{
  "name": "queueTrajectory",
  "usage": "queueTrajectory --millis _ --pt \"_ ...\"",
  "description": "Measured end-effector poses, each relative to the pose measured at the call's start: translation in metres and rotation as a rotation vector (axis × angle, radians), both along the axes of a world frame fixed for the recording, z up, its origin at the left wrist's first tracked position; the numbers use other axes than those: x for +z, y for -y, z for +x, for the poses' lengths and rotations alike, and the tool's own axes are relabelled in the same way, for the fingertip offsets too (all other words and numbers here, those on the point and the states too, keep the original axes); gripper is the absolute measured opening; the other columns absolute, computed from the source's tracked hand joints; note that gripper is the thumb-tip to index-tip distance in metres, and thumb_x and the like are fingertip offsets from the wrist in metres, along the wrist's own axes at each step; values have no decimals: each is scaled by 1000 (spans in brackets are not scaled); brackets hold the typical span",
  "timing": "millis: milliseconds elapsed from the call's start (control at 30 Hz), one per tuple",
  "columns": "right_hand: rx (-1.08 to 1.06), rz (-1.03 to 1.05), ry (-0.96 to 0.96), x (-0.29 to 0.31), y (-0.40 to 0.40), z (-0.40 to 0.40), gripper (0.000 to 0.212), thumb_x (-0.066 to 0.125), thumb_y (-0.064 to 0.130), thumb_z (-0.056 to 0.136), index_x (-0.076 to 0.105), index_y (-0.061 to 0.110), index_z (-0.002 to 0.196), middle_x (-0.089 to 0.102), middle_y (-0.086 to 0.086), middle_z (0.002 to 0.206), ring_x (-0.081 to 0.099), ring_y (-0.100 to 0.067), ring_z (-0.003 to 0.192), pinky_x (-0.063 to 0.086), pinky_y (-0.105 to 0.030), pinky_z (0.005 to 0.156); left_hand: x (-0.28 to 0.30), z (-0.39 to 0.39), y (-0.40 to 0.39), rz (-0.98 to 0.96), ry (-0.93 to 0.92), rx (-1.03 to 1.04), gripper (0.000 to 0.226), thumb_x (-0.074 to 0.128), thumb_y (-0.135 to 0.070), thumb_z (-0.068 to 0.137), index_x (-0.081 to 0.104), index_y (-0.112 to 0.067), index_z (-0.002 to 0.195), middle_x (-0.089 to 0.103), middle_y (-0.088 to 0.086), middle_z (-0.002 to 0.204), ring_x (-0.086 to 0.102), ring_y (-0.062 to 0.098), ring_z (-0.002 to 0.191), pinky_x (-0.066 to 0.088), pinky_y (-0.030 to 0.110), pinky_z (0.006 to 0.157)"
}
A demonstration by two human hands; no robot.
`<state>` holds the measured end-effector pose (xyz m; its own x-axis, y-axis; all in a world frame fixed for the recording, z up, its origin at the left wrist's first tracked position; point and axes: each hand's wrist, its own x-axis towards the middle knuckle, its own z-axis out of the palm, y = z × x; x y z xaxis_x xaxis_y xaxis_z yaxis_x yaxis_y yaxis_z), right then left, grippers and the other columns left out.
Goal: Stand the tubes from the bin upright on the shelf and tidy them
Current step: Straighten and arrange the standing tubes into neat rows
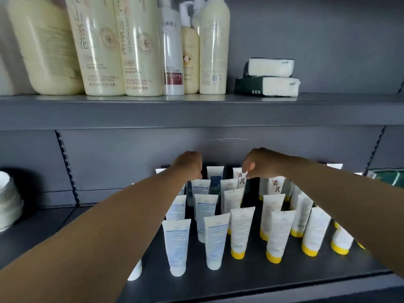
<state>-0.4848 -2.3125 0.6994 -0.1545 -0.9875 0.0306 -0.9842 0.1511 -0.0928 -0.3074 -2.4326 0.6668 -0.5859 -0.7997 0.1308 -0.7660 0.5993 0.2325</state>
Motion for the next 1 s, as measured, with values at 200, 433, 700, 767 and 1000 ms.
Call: queueTrajectory --millis 200,433,700,767,1000 --pt "-58 18 15 -9 19 -6 19 67 19 86 70 13 104 66 -3 112 59 -17 104 43 -21 83 -13 -14 25 0 58 -77 31 71 -16 81 68 -3 109 68 13 112 63 29 103 50 36 93" --pt "-24 27 38 -23 48 -14 19 68 14 84 69 12 103 67 -3 109 61 -18 101 43 -21 80 -23 -31 47 49 189 -163 38 74 -18 78 67 -7 114 68 8 115 62 25 104 48 34 96" --pt "125 135 -5 -45 87 -16 27 67 11 84 68 10 111 68 -4 112 65 -19 96 46 -20 75 -27 -45 58 97 199 -149 34 73 -17 79 69 -5 110 69 8 114 64 22 104 47 28 95" --pt "146 167 -4 -46 93 -17 23 67 12 84 69 10 107 69 -5 110 65 -18 87 46 -17 64 -27 -45 59 98 188 -137 34 73 -18 80 69 -5 111 69 9 114 64 23 104 46 26 93" --pt "233 187 -82 -46 102 -15 24 67 16 84 71 8 106 71 -5 109 64 -17 98 40 -17 76 -29 -44 58 139 143 -115 33 73 -16 80 69 -4 111 69 9 114 64 23 103 44 23 87"
